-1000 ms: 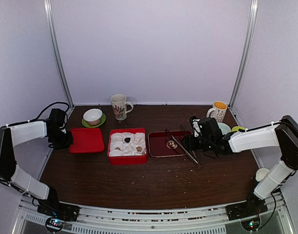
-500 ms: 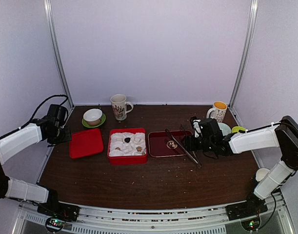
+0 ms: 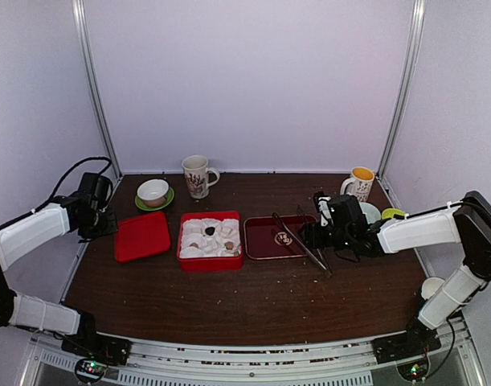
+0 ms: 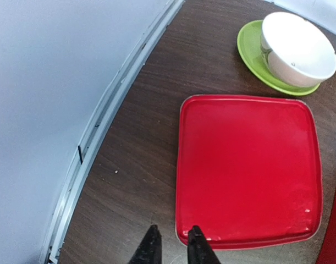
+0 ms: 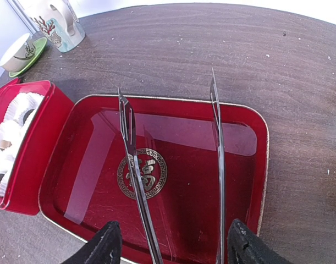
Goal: Pack the chocolate
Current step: Pick up the box lid from the center of the board.
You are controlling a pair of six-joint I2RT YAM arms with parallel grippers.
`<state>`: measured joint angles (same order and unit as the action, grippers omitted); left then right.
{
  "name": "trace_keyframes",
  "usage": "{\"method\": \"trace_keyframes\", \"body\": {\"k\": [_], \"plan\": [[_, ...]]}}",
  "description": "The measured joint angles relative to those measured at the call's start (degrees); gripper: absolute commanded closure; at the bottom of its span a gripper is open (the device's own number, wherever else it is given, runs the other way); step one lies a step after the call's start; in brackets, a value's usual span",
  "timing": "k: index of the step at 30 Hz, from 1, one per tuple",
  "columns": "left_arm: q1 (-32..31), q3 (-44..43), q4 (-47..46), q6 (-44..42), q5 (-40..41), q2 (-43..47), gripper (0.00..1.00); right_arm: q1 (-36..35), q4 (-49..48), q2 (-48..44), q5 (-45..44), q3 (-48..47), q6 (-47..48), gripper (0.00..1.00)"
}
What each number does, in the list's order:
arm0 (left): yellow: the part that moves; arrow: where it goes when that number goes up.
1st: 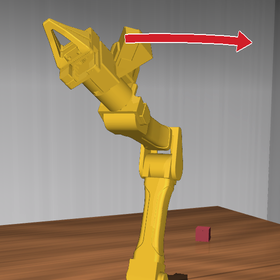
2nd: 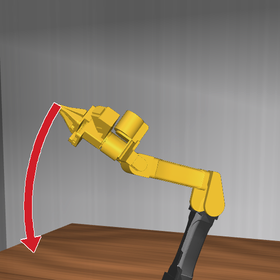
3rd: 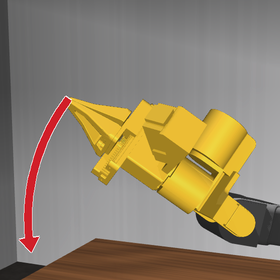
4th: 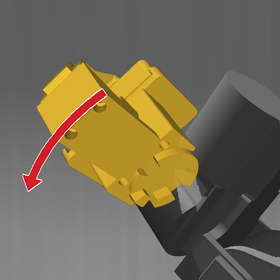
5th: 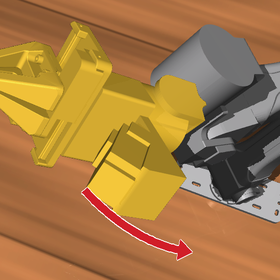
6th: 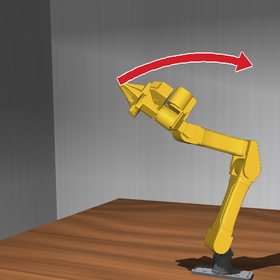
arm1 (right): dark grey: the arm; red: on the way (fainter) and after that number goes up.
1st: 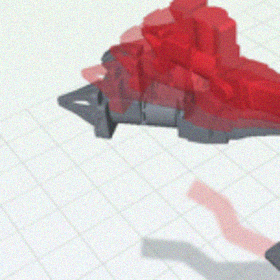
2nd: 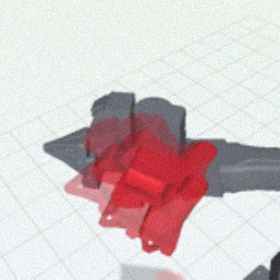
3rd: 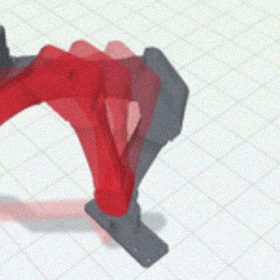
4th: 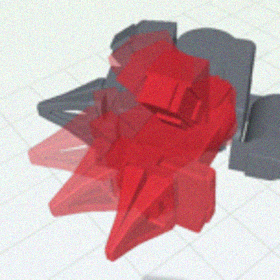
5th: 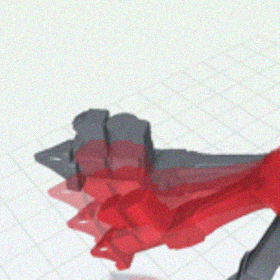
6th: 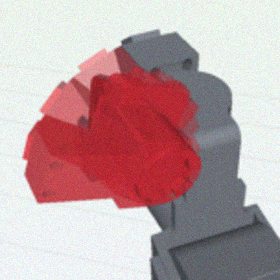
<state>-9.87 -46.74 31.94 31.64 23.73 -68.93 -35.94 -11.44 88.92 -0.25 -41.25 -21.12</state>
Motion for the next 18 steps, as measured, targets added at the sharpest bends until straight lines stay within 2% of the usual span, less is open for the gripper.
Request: {"method": "trace_keyframes", "body": {"k": [3, 5, 7, 18], "plan": [[0.0, 0.24, 0.57, 0.31, -0.61, -0.63, 0.58, 0.0, 0.0, -0.02, 0.0, 0.0, 0.0, 0.33], [0.0, 0.26, 1.01, 0.87, -1.07, -1.4, 0.43, 0.0, 0.02, -0.07, 0.0, 0.0, 0.0, 0.33], [0.09, 0.35, 1.14, 1.29, -1.73, -2.36, 0.34, 0.0, 0.0, -0.22, 0.02, 0.0, 0.0, 0.33], [3.04, 2.01, 1.25, 2.73, -8.61, -7.61, 0.35, 0.0, 0.0, -0.33, 0.02, 0.0, 0.0, 0.33]]}}
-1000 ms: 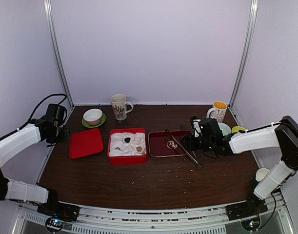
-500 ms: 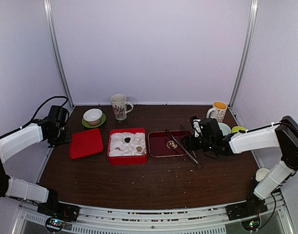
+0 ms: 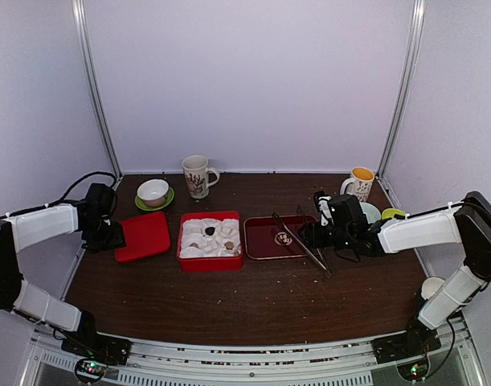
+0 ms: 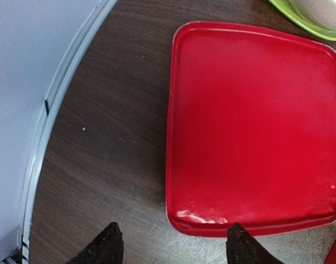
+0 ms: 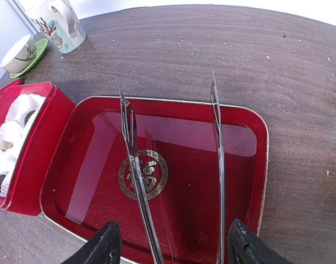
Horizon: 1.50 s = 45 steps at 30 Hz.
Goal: Pack the chocolate
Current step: Pick up the box lid from the center of the board.
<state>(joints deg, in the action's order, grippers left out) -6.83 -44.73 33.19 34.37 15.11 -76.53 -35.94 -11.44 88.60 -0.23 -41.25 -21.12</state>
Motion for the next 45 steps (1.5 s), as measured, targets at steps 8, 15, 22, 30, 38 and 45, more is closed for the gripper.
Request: {"method": "trace_keyframes", "body": {"k": [8, 15, 22, 30, 38, 45], "plan": [[0.48, 0.07, 0.02, 0.35, -4.52, -4.79, 0.43, 0.0, 0.0, 0.0, 0.0, 0.0, 0.0, 0.33], [0.83, 0.0, 0.0, 0.02, -7.02, -7.28, 0.54, 0.0, 0.0, 0.0, 0.0, 0.0, 0.0, 0.33], [2.97, -1.03, 1.18, -0.22, -7.08, -9.7, 0.57, 0.0, 0.0, -0.31, 0.0, 0.02, 0.0, 0.33], [6.47, -1.22, -0.17, -0.76, -7.78, -11.61, 0.66, 0.0, 0.0, -0.33, 0.0, 0.02, 0.0, 0.33], [7.06, -2.54, -1.86, -1.73, -8.92, -14.01, 0.84, 0.0, 0.02, -0.37, 0.0, 0.07, 0.02, 0.33], [7.1, -2.54, -1.38, -2.45, -7.37, -13.4, 1.0, 0.0, -0.04, -1.2, 0.0, 0.17, 0.0, 0.33]]}}
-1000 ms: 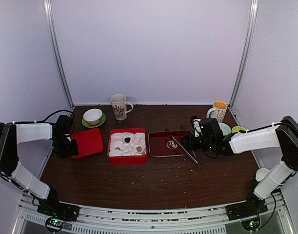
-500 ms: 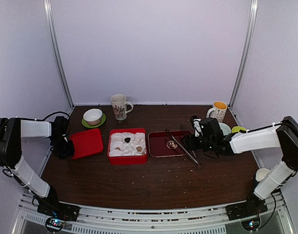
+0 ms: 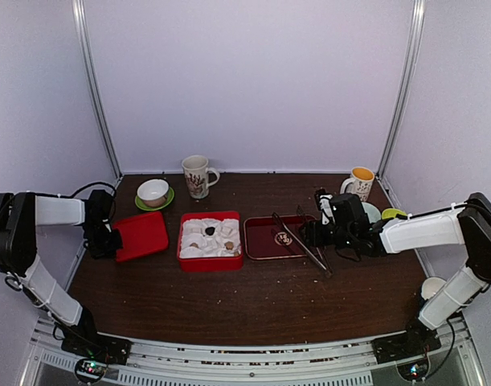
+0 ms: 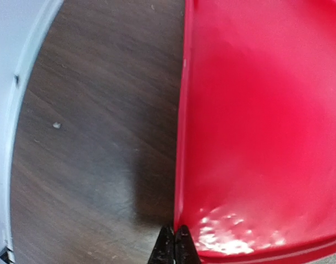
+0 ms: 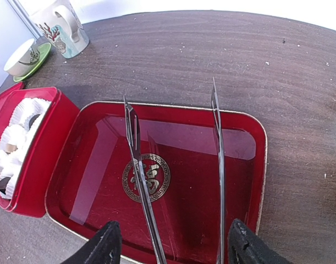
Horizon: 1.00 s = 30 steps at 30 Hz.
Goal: Pack the chocolate
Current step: Pick up the box lid from the center of the board.
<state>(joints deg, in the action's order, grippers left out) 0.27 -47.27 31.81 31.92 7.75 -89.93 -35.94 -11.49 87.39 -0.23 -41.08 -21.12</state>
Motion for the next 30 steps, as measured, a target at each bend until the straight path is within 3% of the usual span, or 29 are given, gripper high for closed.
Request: {"method": "trace_keyframes", "body": {"k": [21, 30], "plan": [[-6.91, -2.05, 8.0, 1.09, 14.36, 21.16, 1.0, 0.0, -0.81, -0.2, 0.31, 0.55, 0.13, 0.33], [-7.58, -2.16, 6.78, 0.04, 9.88, 29.79, 1.0, 0.0, -3.58, -4.61, 2.23, 3.39, 0.74, 0.33]]}}
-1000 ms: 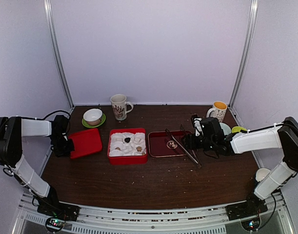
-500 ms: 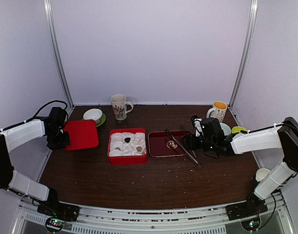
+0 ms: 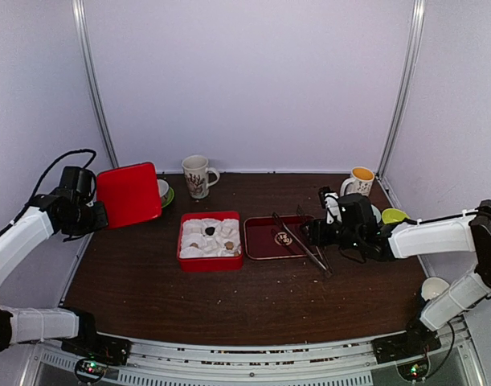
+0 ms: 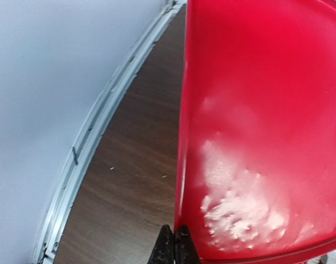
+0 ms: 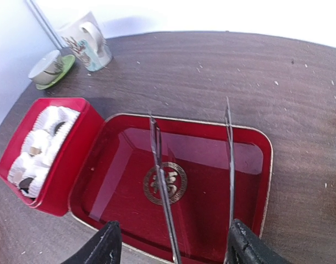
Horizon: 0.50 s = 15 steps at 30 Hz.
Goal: Pack the chocolate
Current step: Pick up the box lid from the center of the board, then pass from the left arm to the right
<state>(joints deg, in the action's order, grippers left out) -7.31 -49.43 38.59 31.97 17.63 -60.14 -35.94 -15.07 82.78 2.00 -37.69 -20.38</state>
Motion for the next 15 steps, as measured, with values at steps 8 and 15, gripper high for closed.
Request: {"method": "trace_keyframes", "body": {"k": [8, 15], "plan": [[-0.13, -1.95, -3.82, -2.69, -8.96, 1.38, 1.0, 0.0, -4.48, -4.79, 4.02, 3.17, 0.98, 0.3], [-1.51, -2.12, -7.85, -4.35, -16.87, 1.44, 1.0, 0.0, -4.33, -9.64, 7.26, 2.4, 2.23, 0.14]]}}
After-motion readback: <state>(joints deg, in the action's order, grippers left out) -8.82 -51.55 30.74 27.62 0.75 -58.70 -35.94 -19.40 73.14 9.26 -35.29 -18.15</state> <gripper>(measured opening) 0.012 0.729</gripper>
